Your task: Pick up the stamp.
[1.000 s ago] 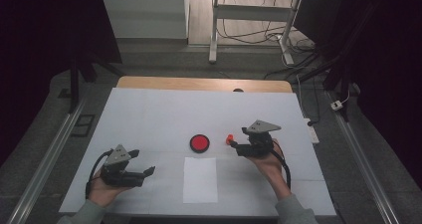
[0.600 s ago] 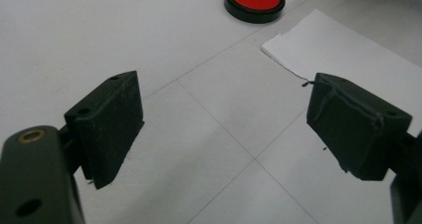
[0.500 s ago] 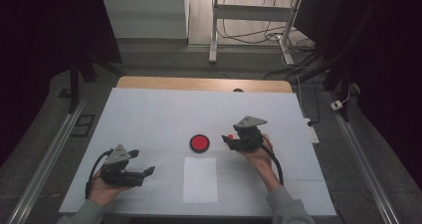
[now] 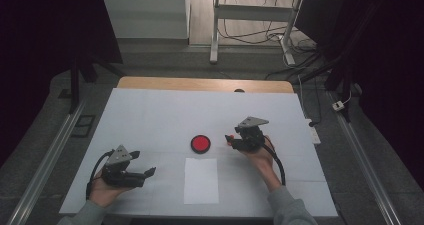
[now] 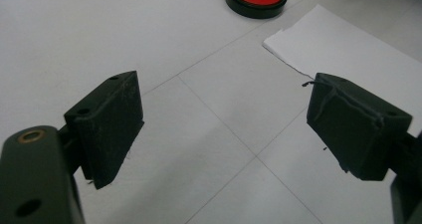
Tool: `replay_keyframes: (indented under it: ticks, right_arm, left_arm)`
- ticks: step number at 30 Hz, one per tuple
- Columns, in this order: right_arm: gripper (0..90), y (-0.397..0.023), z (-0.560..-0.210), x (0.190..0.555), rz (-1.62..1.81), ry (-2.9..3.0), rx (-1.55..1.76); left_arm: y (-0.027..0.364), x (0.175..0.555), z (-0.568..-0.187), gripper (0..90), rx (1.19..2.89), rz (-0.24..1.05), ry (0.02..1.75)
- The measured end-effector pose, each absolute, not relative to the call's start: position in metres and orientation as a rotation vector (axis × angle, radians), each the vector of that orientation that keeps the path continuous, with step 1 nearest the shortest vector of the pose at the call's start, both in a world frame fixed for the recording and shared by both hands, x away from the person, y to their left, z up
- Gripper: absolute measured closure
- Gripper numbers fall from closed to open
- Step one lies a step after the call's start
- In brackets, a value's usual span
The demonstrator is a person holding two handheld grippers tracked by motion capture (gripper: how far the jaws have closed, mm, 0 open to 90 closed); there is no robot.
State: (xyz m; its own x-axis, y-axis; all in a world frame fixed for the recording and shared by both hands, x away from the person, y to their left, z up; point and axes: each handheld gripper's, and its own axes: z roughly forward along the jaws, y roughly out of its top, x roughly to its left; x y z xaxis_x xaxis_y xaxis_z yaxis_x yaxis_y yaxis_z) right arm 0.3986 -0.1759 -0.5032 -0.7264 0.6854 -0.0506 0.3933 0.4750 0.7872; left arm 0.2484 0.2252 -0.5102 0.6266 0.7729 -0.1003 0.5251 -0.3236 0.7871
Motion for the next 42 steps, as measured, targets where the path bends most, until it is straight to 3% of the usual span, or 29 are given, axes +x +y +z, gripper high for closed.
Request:
replay_keyframes:
  ticks: [30, 42]
  right_arm:
    - [70.8, -0.171, -0.516, 0.402, 1.063, 2.419, 0.900]
    - [71.8, -0.173, -0.515, 0.402, 1.077, 2.409, 0.916]
  left_arm:
    - [0.227, 0.249, -0.512, 14.6, 2.016, 0.359, 1.020]
    - [0.228, 0.249, -0.512, 14.6, 2.013, 0.362, 1.021]
